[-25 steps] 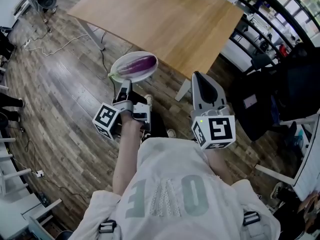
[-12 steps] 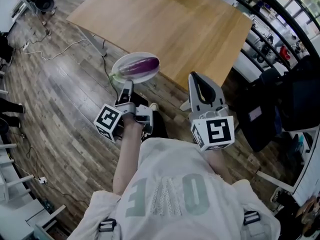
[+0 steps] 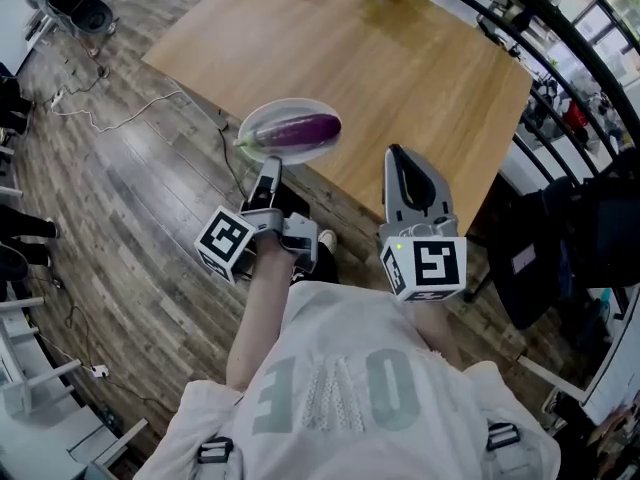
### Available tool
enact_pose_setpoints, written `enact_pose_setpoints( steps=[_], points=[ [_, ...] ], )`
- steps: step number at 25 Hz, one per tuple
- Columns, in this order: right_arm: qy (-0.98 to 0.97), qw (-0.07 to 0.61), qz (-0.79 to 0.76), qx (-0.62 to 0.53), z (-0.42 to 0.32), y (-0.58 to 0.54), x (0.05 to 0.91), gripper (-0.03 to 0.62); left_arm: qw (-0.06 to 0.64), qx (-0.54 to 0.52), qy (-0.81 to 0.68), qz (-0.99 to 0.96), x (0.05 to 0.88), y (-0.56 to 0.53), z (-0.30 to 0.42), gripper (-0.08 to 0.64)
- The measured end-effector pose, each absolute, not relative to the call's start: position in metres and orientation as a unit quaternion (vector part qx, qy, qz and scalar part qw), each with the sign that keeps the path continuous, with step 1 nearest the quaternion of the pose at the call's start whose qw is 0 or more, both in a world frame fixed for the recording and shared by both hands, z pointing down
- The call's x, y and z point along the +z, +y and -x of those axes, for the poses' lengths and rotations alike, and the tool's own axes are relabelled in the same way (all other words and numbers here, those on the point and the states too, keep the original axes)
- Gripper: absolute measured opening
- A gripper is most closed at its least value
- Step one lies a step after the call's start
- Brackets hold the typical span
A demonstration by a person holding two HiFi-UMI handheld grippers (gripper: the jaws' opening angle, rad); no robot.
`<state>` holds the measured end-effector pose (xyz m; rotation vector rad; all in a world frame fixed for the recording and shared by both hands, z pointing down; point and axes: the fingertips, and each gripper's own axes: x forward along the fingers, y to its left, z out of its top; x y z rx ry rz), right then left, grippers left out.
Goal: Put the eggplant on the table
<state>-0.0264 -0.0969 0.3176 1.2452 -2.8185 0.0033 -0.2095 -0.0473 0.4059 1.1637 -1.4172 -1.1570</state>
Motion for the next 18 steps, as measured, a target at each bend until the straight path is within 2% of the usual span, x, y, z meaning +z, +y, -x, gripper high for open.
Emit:
enact_pose_setpoints(
  steps=[11,18],
  points=[
    [-0.911,0.040,-0.410,0.029,0.099,-0.135,0.312,0.020,0.488,-0.449,-0.561,-0.496,0.390,-0.098,0.267,0.019],
    [-0.917,0.042,-0.396,0.031,0.102,-0.154,0.322,0.020,0.488,-0.451,-0.560,-0.495,0.393,-0.125,0.265,0.019]
  ],
)
